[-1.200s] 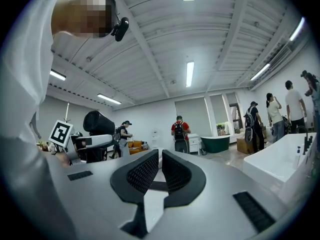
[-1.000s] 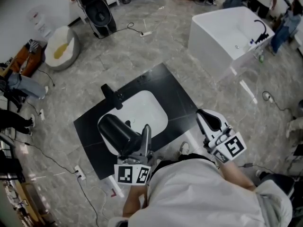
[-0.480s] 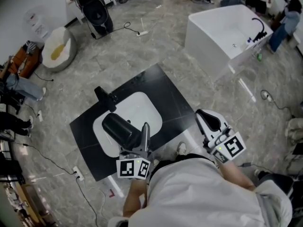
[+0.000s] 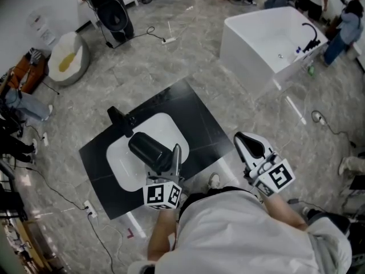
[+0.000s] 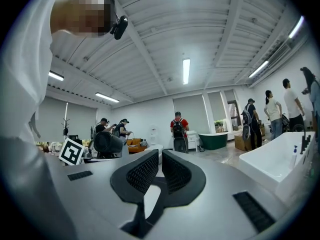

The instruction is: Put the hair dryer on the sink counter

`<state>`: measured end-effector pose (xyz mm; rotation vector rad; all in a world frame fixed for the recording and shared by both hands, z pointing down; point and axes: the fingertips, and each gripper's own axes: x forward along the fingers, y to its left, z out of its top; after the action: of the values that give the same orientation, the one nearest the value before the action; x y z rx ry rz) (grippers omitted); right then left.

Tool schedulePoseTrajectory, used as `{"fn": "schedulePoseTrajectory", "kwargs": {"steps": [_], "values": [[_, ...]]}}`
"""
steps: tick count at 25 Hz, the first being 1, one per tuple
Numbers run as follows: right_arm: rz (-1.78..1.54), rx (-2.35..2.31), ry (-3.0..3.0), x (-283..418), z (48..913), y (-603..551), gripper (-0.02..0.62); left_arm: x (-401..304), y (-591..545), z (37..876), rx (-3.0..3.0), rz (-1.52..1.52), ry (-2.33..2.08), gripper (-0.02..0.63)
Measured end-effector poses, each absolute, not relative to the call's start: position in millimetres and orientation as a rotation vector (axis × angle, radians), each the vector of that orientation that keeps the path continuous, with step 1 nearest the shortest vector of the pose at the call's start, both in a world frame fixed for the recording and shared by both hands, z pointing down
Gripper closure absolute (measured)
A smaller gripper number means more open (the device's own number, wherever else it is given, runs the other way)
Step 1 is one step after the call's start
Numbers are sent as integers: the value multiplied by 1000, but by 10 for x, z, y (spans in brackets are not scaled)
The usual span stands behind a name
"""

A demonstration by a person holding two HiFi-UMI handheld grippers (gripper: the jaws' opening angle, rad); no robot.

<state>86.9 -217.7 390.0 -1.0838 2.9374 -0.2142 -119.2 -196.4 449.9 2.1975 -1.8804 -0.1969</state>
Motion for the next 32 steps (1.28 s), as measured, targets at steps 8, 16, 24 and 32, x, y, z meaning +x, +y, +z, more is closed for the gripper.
{"fn": "schedulePoseTrajectory", "kwargs": {"steps": [8,16,24,32], "values": [[-228,-1036,2966,900,3957,-2211,549,-1118,-2170,4940,2140,-109,-1872,331],[-248,-1020,2995,985,4011,-2236,549,-1029,-2395,5302,2100,-30,-1855,333],[-265,-1055,3012,1118,4080,-2322,549,-939,-2631,5558,2101,17,-1820,334],[-276,-1078,3010,1188,4115,-2391,549,-888,-2830,5941,2065,152,-1772,334]]}}
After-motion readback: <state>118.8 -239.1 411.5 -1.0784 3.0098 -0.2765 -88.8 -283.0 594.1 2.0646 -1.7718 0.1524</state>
